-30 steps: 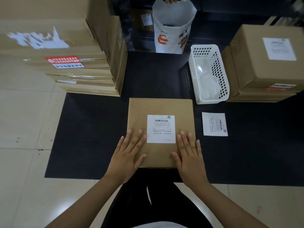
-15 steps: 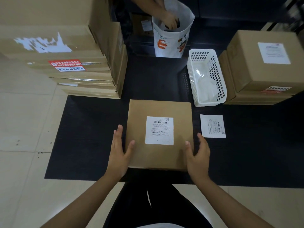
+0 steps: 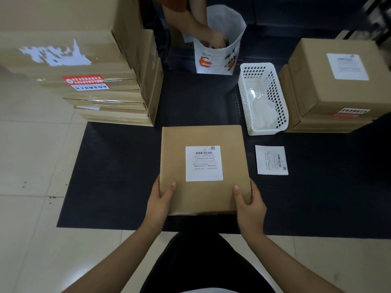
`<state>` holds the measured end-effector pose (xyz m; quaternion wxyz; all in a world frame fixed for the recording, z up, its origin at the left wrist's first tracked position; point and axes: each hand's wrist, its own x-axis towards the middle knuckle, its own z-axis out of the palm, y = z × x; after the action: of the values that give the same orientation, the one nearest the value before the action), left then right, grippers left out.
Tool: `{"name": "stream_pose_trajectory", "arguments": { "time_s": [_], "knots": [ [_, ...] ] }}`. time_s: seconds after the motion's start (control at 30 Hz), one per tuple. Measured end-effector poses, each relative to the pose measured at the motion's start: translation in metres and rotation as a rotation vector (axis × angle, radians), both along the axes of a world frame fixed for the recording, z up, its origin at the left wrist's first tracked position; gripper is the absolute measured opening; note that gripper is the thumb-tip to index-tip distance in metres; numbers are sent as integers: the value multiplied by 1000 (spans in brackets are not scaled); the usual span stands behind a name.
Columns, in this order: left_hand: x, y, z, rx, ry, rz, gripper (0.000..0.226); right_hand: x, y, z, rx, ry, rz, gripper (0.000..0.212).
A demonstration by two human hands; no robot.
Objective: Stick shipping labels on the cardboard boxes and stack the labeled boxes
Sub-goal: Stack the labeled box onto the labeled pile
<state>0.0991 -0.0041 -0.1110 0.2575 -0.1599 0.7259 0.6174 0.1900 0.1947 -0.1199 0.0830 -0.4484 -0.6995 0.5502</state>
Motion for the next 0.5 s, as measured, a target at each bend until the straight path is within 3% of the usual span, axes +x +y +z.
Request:
{"name": "stream_pose_trajectory", "arguments": {
  "time_s": [0.5],
  "knots": [
    [-56,41,86,0,277,-6,53,-32,20,80,35,244,-240,47]
  ]
}}
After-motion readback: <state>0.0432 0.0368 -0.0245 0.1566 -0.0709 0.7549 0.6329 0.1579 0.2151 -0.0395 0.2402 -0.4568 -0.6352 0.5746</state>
